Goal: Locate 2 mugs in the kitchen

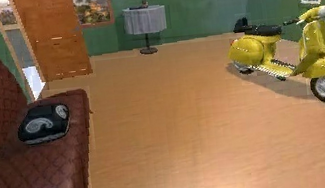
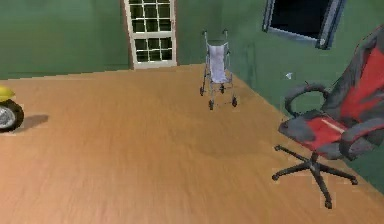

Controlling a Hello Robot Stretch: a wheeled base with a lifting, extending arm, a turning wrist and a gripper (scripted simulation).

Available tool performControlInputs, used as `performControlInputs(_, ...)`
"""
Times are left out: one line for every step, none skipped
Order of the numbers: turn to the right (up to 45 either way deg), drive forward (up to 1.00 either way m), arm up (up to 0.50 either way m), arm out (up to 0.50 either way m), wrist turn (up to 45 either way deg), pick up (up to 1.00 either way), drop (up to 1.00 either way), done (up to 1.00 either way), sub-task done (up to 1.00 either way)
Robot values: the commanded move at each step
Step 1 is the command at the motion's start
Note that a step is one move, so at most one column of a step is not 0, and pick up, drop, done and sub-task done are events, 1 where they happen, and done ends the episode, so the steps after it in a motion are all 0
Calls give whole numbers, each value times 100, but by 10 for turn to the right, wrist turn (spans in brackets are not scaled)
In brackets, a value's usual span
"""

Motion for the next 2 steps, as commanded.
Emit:
performControlInputs(-90, 0, 0, 0, 0, 0, 0, 0, 0)
performControlInputs(0, 100, 0, 0, 0, 0, 0, 0, 0)
